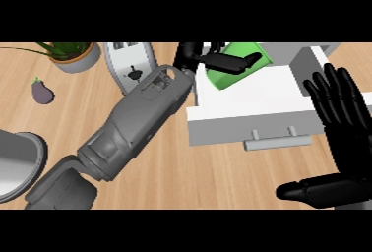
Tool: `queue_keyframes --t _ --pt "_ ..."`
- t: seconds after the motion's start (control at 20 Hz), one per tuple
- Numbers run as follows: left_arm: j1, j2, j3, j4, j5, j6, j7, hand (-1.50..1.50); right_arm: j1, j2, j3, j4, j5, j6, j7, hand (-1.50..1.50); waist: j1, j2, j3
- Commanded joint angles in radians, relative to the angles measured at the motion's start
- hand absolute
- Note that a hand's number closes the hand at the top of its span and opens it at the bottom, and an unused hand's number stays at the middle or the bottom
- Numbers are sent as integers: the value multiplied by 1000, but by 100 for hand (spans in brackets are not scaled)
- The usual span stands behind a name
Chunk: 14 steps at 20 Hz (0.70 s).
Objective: Pick up the cup, place it into the drawer and close the drawer
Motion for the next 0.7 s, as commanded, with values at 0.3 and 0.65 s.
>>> queue_keyframes --t 0.3,0.65 --pt "-49 0 -124 48 42 71 53 -150 -5 7 1 -24 -38 11 -1 -150 -27 6 0" --pt "-28 0 -90 -27 159 32 -34 -150 4 15 7 -71 -102 21 40 -150 -15 0 -1"
